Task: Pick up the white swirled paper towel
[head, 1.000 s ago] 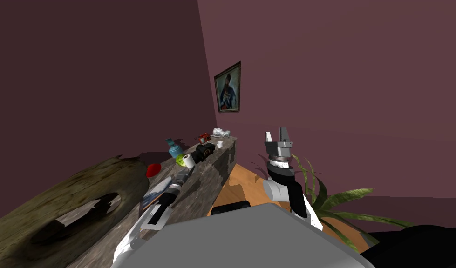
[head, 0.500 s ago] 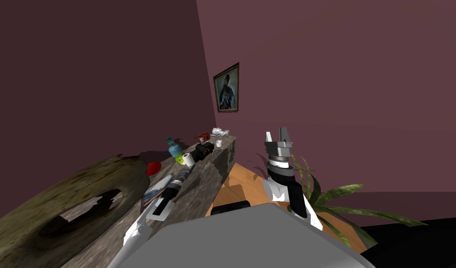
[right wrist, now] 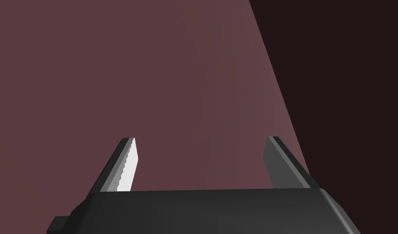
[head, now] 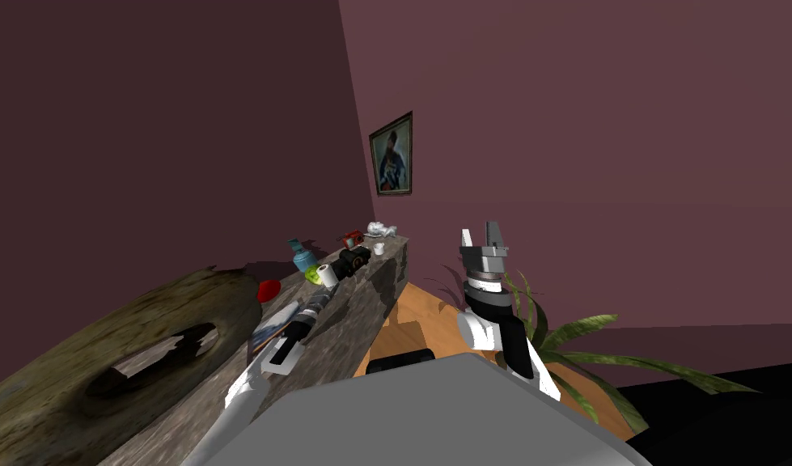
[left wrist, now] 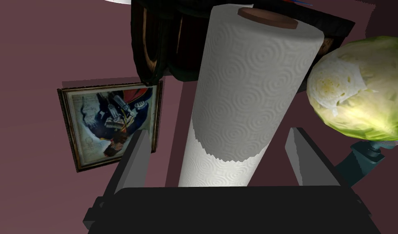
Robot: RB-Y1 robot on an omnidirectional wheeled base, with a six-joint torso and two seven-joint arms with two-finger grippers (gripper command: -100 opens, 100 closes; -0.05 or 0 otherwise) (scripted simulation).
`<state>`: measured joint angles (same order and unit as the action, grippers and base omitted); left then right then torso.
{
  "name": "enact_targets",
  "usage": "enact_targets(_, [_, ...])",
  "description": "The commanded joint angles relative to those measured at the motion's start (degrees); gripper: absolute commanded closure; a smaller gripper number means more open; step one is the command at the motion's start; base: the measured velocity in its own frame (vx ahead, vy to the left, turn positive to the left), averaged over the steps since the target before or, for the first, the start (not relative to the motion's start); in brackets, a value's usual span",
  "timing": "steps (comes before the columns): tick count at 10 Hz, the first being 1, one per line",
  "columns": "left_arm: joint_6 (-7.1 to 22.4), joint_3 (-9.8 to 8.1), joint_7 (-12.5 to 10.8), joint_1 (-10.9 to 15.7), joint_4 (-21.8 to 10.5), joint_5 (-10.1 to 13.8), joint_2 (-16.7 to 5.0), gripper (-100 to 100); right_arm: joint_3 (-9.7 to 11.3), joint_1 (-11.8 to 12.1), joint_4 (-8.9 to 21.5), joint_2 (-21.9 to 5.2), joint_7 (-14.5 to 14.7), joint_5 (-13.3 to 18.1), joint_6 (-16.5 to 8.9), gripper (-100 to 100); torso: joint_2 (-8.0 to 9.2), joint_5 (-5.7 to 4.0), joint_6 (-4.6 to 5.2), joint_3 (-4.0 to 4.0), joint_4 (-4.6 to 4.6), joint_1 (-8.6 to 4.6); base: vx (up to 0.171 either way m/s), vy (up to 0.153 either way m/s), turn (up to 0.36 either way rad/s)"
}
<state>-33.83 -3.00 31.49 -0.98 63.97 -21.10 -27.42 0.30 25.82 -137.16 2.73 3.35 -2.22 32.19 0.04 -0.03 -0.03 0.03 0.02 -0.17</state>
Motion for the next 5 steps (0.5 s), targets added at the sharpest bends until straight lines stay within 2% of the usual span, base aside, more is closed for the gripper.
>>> enact_targets(1, [-0.98, 0.84, 0.68, 2.86, -2.86, 1.64, -1.24, -100, 0.00, 0.00, 0.00, 0.00, 0.00, 0.00, 0.00, 0, 0.00, 0.00, 0.00, 0.00, 0.00, 0.00, -0.057, -0.029, -0.025])
enact_targets(2, [-0.98, 0.84, 0.68, 4.41, -4.23, 1.64, -1.24, -100, 0.00, 0.00, 0.00, 0.00, 0.00, 0.00, 0.00, 0, 0.05, -0.01, 0.02, 0.02, 0.01, -0.06, -0.067, -0.025, -0.018])
enact_targets(4, [-0.98, 0.84, 0.68, 4.41, -6.19, 1.64, -1.24, -100, 0.00, 0.00, 0.00, 0.00, 0.00, 0.00, 0.00, 0, 0.00, 0.00, -0.01, 0.00, 0.00, 0.01, -0.015, -0.004, -0.002])
enact_targets(5, [-2.20, 1.60, 1.40, 7.56, -9.00, 3.26, -2.45, -100, 0.00, 0.00, 0.00, 0.00, 0.00, 0.00, 0.00, 0, -0.09, 0.01, 0.00, -0.05, -0.02, 0.04, -0.045, -0.021, -0.027])
